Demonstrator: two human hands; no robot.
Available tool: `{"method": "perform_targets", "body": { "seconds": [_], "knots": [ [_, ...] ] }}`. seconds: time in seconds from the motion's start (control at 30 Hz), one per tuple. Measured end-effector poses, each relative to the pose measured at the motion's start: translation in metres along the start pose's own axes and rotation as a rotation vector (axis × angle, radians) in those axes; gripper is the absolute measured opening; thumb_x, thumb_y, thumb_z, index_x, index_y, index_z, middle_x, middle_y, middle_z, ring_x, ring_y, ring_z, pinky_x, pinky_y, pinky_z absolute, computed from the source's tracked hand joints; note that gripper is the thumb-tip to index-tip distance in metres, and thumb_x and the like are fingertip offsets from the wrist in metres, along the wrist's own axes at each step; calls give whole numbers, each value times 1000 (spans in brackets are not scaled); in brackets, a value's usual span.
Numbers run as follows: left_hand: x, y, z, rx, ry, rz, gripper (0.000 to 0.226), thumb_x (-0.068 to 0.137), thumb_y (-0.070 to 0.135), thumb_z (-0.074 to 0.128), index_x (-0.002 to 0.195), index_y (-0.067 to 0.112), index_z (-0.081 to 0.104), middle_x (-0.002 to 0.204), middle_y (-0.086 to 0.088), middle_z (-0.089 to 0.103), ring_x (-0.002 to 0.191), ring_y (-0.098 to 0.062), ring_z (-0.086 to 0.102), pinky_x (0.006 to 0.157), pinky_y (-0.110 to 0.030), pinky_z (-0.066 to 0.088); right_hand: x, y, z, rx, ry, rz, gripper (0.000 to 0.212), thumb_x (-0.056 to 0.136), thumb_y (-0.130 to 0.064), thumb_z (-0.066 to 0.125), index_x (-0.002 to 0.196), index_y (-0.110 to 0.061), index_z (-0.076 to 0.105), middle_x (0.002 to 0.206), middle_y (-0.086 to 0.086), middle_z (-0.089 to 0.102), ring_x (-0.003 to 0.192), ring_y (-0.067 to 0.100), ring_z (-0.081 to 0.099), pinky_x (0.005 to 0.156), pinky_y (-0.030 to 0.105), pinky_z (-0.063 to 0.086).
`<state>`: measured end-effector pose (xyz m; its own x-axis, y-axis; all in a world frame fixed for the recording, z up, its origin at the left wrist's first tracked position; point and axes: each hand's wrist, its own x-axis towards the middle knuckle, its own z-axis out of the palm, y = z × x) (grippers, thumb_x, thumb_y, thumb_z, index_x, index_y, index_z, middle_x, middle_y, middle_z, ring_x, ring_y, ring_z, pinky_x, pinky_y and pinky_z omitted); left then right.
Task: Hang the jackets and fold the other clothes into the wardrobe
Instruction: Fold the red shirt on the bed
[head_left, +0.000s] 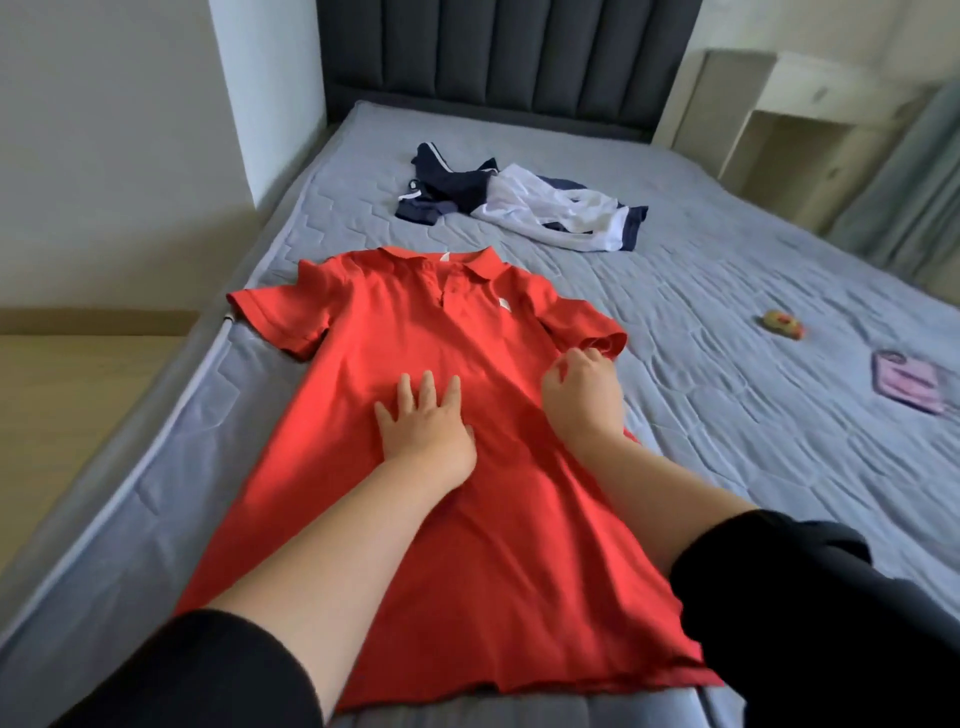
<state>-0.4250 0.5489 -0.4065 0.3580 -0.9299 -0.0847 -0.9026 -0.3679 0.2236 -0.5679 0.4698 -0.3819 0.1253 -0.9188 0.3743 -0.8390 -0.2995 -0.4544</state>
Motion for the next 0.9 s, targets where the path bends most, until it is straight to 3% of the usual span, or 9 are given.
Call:
{"method": "perform_targets", "body": {
  "seconds": [0.13, 0.23, 0.3, 0.4, 0.5, 0.6, 0.7, 0.8, 0.9],
  "knots": [
    [42, 24, 4, 16, 45, 109, 63, 97, 56, 23, 152, 31, 4, 161, 0, 0, 147, -26, -9, 115, -54, 0, 47, 32, 11, 327, -108, 557, 53, 86, -36, 55, 124, -1, 50, 127, 18, 53, 116, 33, 51, 99, 40, 42],
    [66, 36, 19, 1, 115, 176, 68, 94, 62, 22, 152, 33, 1, 161, -2, 1, 147, -25, -7, 115, -53, 0, 67, 48, 14, 547, -248, 839, 76, 78, -57, 63, 128, -3, 47, 109, 10, 57, 92, 26, 57, 73, 32, 46],
    [76, 37, 33, 25, 160, 222, 69, 93, 63, 23, 152, 34, 2, 161, -2, 0, 147, -24, -6, 116, -52, -1, 83, 57, 17, 666, -307, 863, 74, 74, -60, 67, 122, -6, 53, 87, 7, 56, 70, 21, 53, 56, 28, 38],
    [86, 34, 52, 64, 200, 251, 69, 91, 61, 26, 152, 34, 7, 161, -4, 2, 147, -24, -4, 116, -52, -1, 104, 61, 29, 803, -295, 855, 49, 75, -54, 70, 95, -11, 64, 69, 4, 56, 53, 16, 48, 49, 27, 36],
    [89, 35, 57, 117, 231, 313, 68, 91, 58, 26, 152, 33, 7, 161, -6, 1, 147, -25, -5, 115, -52, -1, 115, 66, 37, 862, -247, 930, 28, 81, -37, 71, 73, -13, 58, 60, 3, 56, 45, 14, 47, 45, 21, 37],
    [93, 37, 55, 147, 252, 510, 66, 92, 47, 28, 152, 32, 6, 161, -2, 0, 147, -22, -9, 115, -51, -3, 134, 75, 38, 923, -340, 933, 27, 89, -19, 57, 63, -14, 50, 42, 0, 46, 26, 7, 33, 31, 11, 24],
    [99, 39, 53, 170, 242, 671, 64, 92, 40, 29, 152, 31, 8, 161, 1, 2, 147, -19, -10, 116, -48, -3, 163, 91, 20, 1085, -119, 932, 27, 92, 0, 40, 70, -13, 46, 30, -1, 44, 22, 6, 40, 26, 14, 29],
    [101, 39, 53, 156, 234, 688, 63, 93, 39, 28, 152, 32, 10, 161, 1, 6, 148, -18, -5, 118, -47, 0, 182, 107, 7, 1257, 106, 843, 19, 97, -5, 41, 81, -12, 46, 56, 0, 66, 46, 8, 64, 48, 19, 53],
    [102, 39, 52, 129, 216, 677, 62, 93, 39, 28, 152, 33, 11, 161, 2, 8, 148, -17, -2, 118, -45, 1, 189, 111, 18, 1100, 105, 857, 19, 94, -19, 50, 78, -12, 45, 80, 6, 54, 66, 19, 58, 65, 30, 55]
  ]
}}
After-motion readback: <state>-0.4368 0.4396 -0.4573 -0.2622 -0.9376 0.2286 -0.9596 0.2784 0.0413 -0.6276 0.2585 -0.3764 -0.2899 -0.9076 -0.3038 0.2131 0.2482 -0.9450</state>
